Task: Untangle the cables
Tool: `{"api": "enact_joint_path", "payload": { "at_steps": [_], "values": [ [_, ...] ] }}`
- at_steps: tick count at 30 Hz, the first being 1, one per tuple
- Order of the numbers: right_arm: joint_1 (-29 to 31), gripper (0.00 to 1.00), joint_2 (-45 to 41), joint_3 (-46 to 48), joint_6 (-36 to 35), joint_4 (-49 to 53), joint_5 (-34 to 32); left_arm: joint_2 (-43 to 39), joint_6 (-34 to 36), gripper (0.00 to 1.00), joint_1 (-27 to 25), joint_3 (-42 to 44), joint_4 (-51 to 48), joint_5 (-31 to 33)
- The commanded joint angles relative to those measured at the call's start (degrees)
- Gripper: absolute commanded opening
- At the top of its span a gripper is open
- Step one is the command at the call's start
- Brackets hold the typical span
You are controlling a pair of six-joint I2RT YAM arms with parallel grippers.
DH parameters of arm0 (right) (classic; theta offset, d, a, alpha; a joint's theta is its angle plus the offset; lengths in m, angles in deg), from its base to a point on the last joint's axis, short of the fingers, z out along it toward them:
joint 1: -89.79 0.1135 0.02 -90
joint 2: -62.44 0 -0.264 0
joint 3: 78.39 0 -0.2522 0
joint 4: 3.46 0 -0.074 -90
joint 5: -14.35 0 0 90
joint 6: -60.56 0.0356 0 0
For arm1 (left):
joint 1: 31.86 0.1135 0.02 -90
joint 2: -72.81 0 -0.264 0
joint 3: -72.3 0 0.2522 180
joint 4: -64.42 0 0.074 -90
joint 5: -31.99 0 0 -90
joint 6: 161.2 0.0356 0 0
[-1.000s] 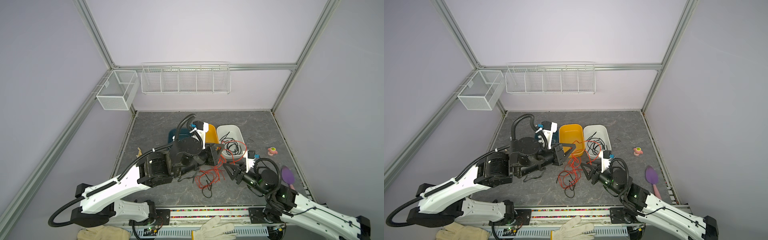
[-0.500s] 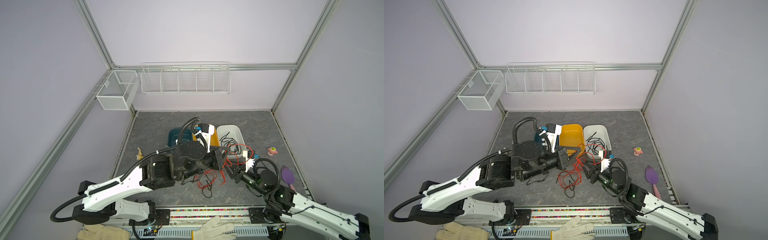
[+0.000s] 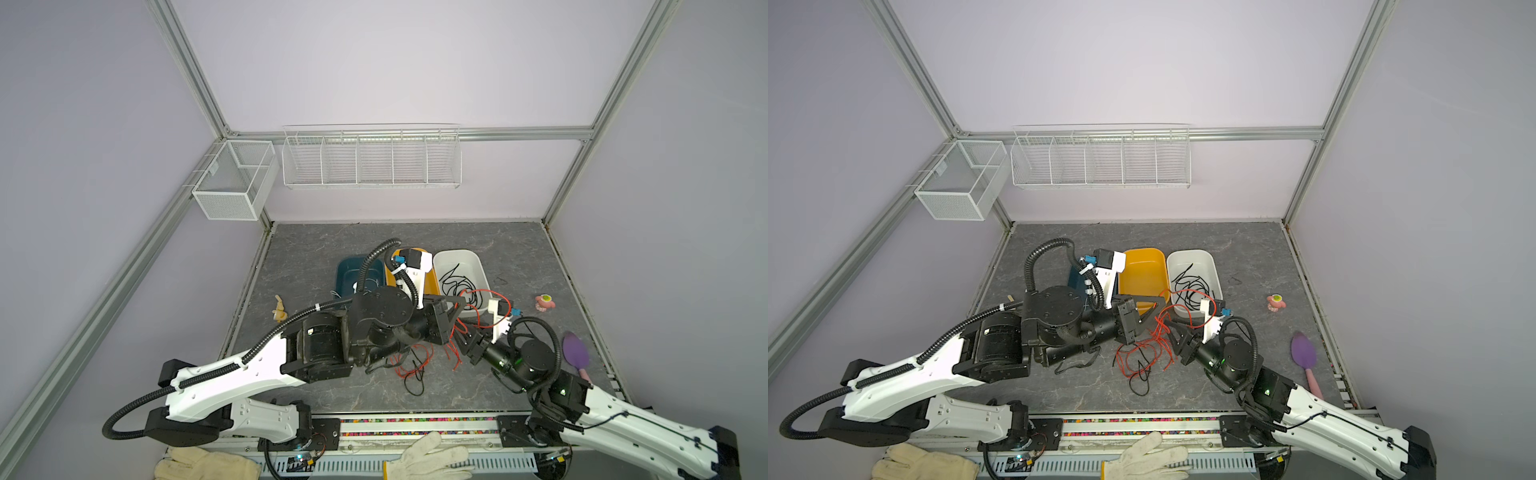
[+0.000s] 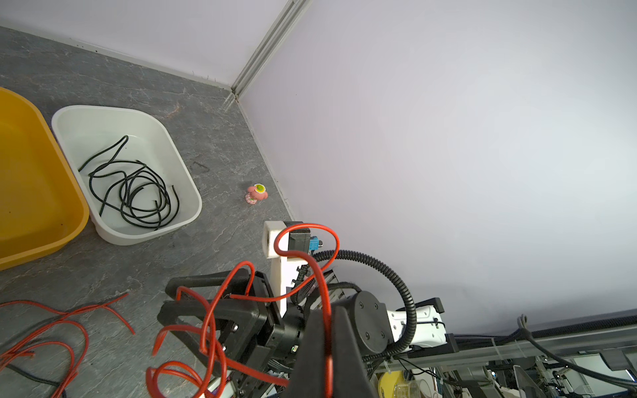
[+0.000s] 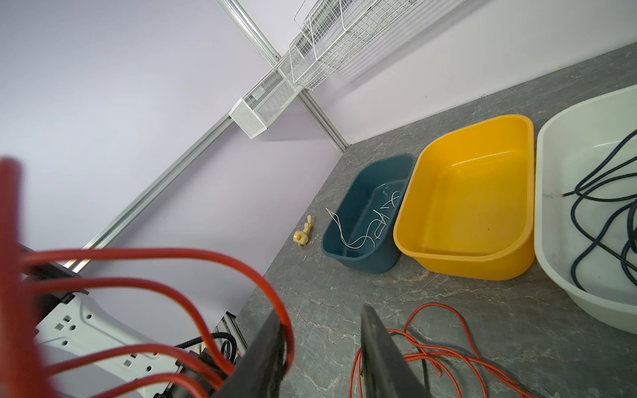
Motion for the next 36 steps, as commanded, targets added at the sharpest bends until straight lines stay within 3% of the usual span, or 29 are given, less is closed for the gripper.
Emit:
{"api": "enact_joint_path", "payload": {
  "at_steps": [1,7,10,13,17,19,25,36],
  "values": [
    [0.68,0.41,0.17,0.44,1.07,-2.63,-0.33,-1.01,-0.65,0.00,-0.42,0.46,2.38,0.86],
    [0.97,0.47,1.19,-0.05,1.03,-3.06,-0.97,-0.87,-1.03,0.00,-0.36,1.90,4.17,0.50],
    [1.10,0.42,1.41,-0.11,1.13,-3.28,-0.89,-1.13,-0.85,0.00,-0.38,2.03,4.44,0.72],
    [1.23,0.31,0.99,-0.26,0.96,-3.42,-0.74,-1.39,-0.87,0.00,-0.36,2.66,5.26,0.81],
    [1.28,0.27,-0.09,-0.52,0.91,-1.84,-1.06,-1.98,-0.95,0.00,-0.41,3.64,5.95,0.77],
    [1.39,0.19,-0.82,-0.48,0.91,-0.65,-1.67,-2.49,-1.02,0.00,-0.41,3.97,6.10,1.03],
    [1.34,0.07,-3.10,0.52,1.25,4.42,-5.23,-4.50,-0.44,0.00,-0.36,4.34,5.94,2.46],
    [1.41,0.07,-6.18,4.82,7.14,16.70,-12.97,-8.23,4.31,0.00,-0.36,-1.19,0.98,7.41]
  ]
}}
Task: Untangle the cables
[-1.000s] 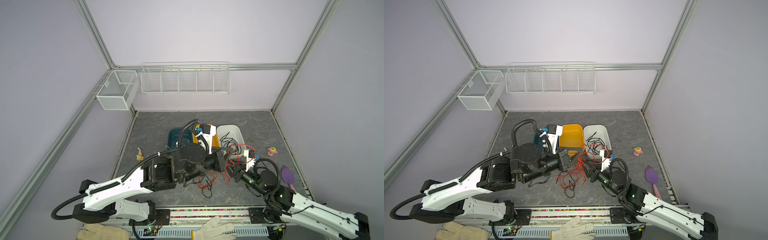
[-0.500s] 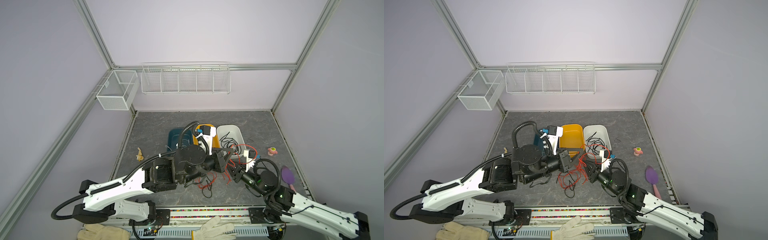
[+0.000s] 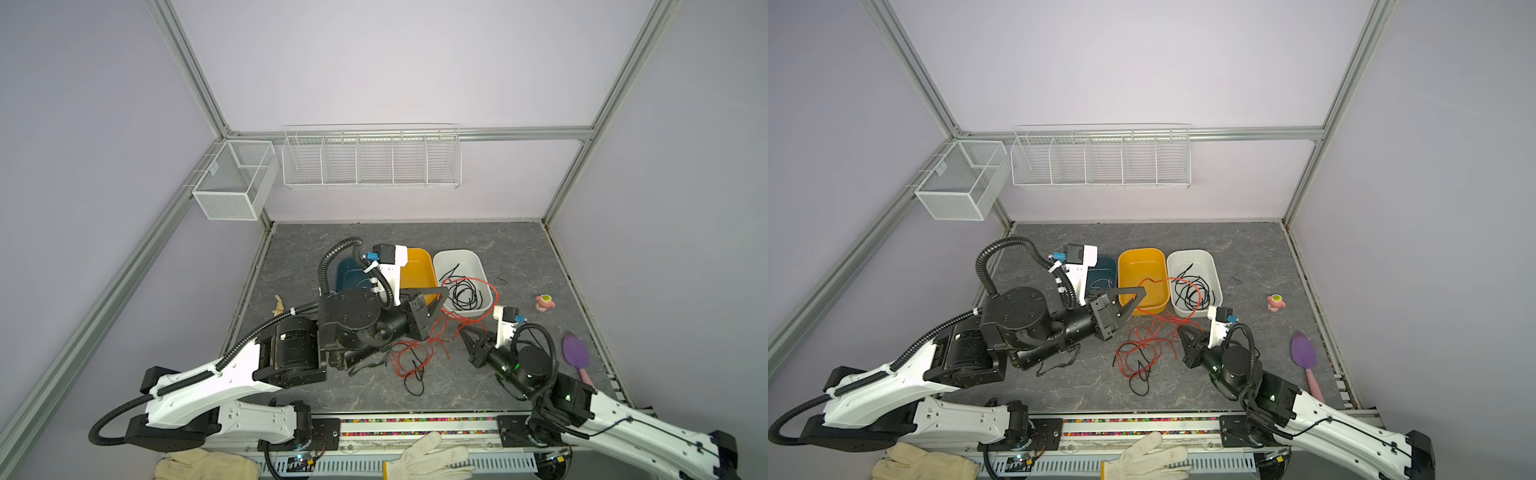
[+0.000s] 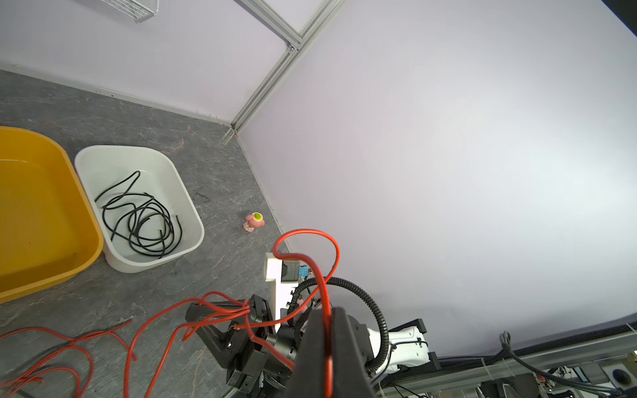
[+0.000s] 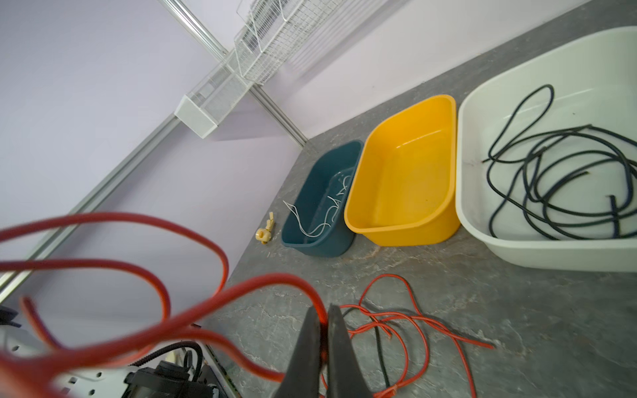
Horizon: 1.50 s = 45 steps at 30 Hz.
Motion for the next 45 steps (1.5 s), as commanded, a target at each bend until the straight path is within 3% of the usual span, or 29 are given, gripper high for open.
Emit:
{"api": "enact_joint_path", "payload": {
  "at_steps": [1,9,19,27,35,45],
  "values": [
    [0.14,0.07,-1.13,2.17,3.46,6.82,-4.51,-2.42,2.09,0.00,-0.41,-3.29,-0.67,3.27],
    [0.15,0.07,-3.52,5.58,8.05,13.01,-6.23,-4.51,6.06,0.00,-0.36,-6.42,-2.95,7.51],
    [0.10,0.07,-11.80,6.10,7.56,22.12,-9.16,-3.16,10.86,0.00,0.98,-9.63,-12.54,15.53],
    [0.13,0.07,-16.79,4.19,5.22,28.87,-9.98,-0.12,11.30,0.00,14.24,-8.16,-17.62,4.43],
    [0.13,0.07,-20.99,3.44,4.33,33.89,-11.67,5.51,15.88,0.00,20.62,-7.01,-17.70,1.44],
    [0.05,0.07,-22.07,2.47,1.74,35.27,-10.93,12.82,17.87,0.00,32.52,1.09,-9.12,-7.95]
  ]
}}
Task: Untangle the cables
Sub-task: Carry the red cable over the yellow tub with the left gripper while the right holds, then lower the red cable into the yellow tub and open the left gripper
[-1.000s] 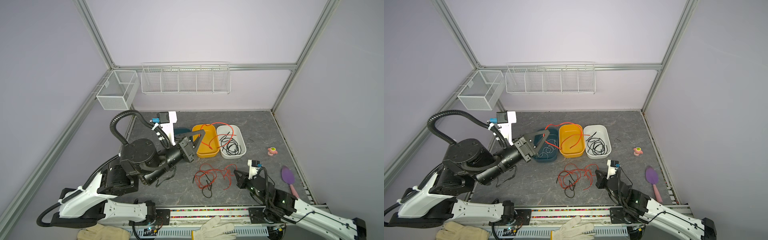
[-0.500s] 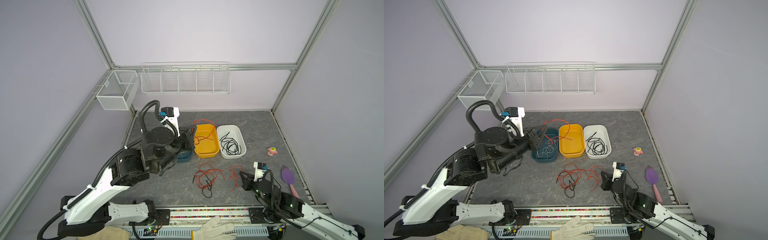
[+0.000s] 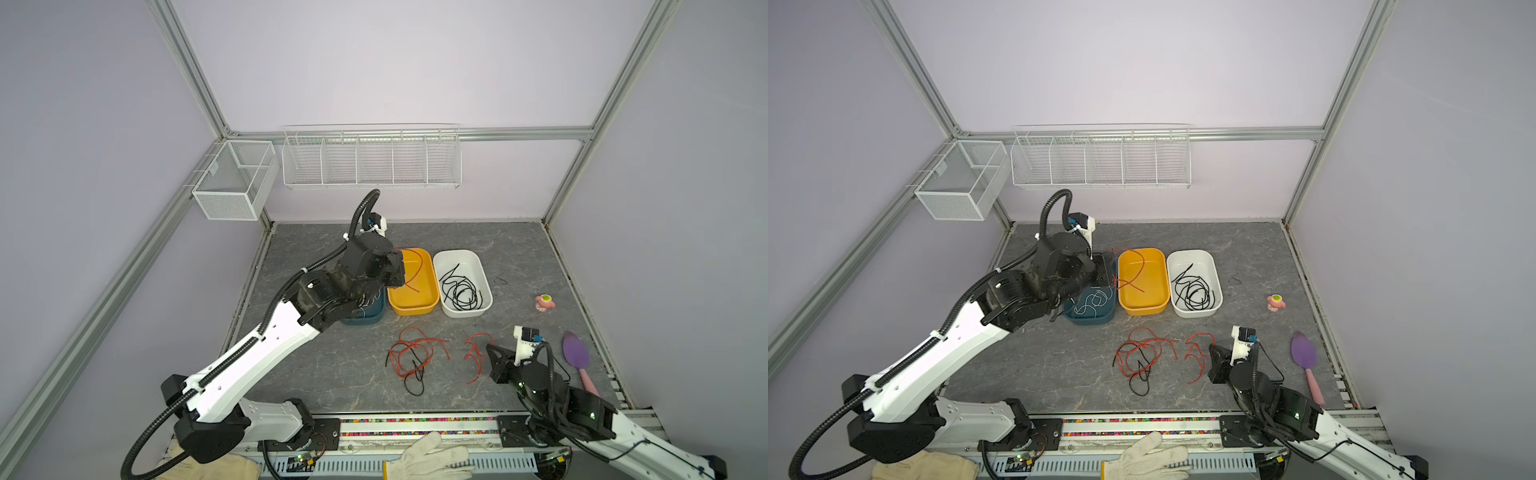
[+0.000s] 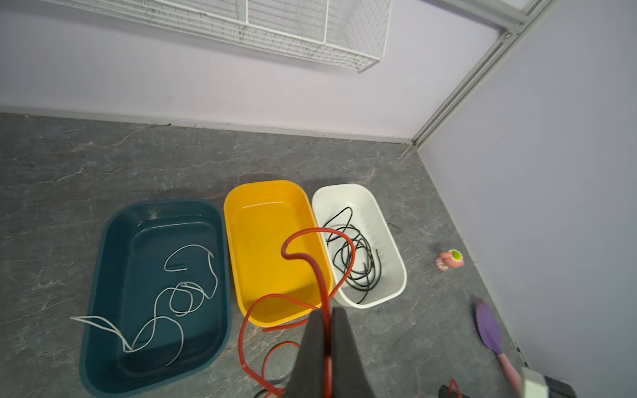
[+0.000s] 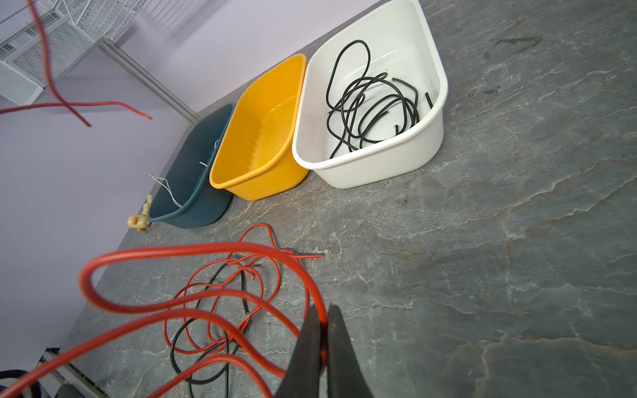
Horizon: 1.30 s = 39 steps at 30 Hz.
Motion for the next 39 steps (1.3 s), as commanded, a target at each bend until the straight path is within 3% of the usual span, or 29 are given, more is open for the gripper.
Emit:
{"api": "enact_joint_path", "payload": {
  "at_steps": [1,15,24,33,39],
  "values": [
    [0.14,0.07,-0.30,-1.46,-2.45,-0.07,0.55,2.53,1.31,0.00,2.77,2.46,4.25,-4.76],
    [0.08,0.07,5.57,-1.25,-7.27,-6.73,7.81,18.91,4.33,0.00,7.13,0.90,9.96,-5.86],
    [0.10,0.07,7.24,-2.54,-9.16,-7.63,9.50,29.85,3.57,0.00,7.21,-6.11,5.04,-7.26],
    [0.15,0.07,7.55,-3.05,-9.52,-7.29,10.21,34.94,3.03,0.00,7.21,-8.94,0.29,-6.59],
    [0.15,0.07,7.99,-3.67,-9.73,-7.03,10.64,36.66,3.71,0.20,7.25,-12.43,-2.47,-5.88]
  ]
}}
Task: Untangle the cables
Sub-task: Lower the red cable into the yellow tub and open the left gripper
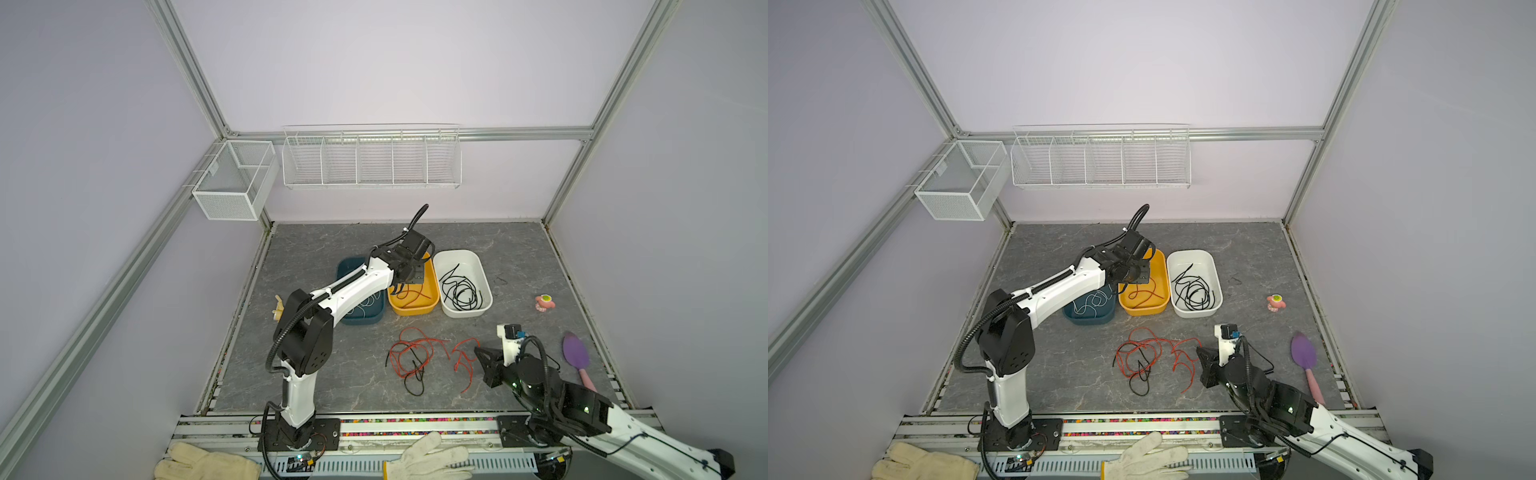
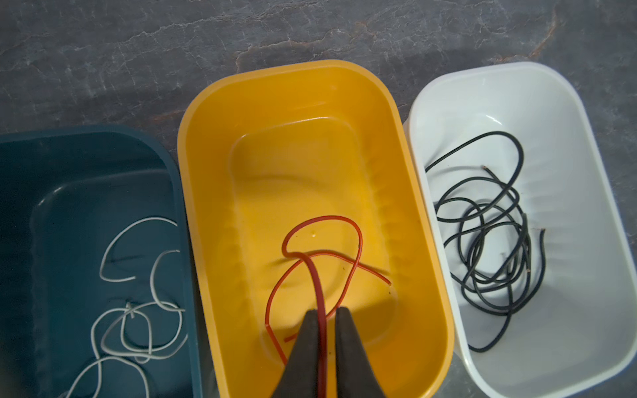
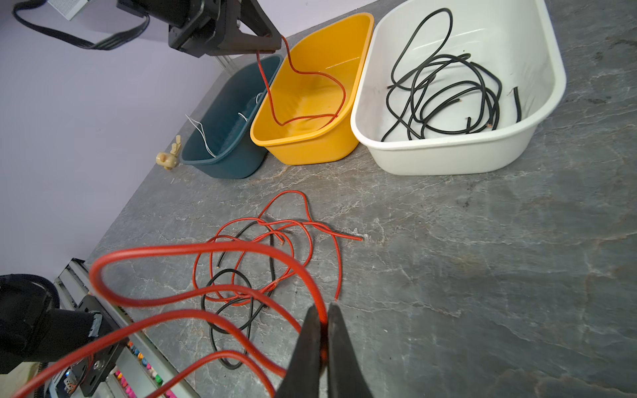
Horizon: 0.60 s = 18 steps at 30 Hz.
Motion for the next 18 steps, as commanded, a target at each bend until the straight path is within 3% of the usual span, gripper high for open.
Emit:
{"api": "enact_joint_path", "payload": {
  "at_steps": [1,12,18],
  "values": [
    [0.10,0.07,0.36,-1.74,-0.64,-0.63,0.84,0.67,0.34,0.24,0.07,-3.92,-3.31,1.20],
    [0.08,0.07,0.40,-2.10,-0.44,-0.14,1.14,0.12,2.93,0.52,0.17,-11.20,-10.78,6.15],
    [0.13,0.07,-0.06,-2.23,-0.67,0.71,1.06,-9.82,1.42,0.57,2.08,-1.51,-9.01,8.02]
  ]
}}
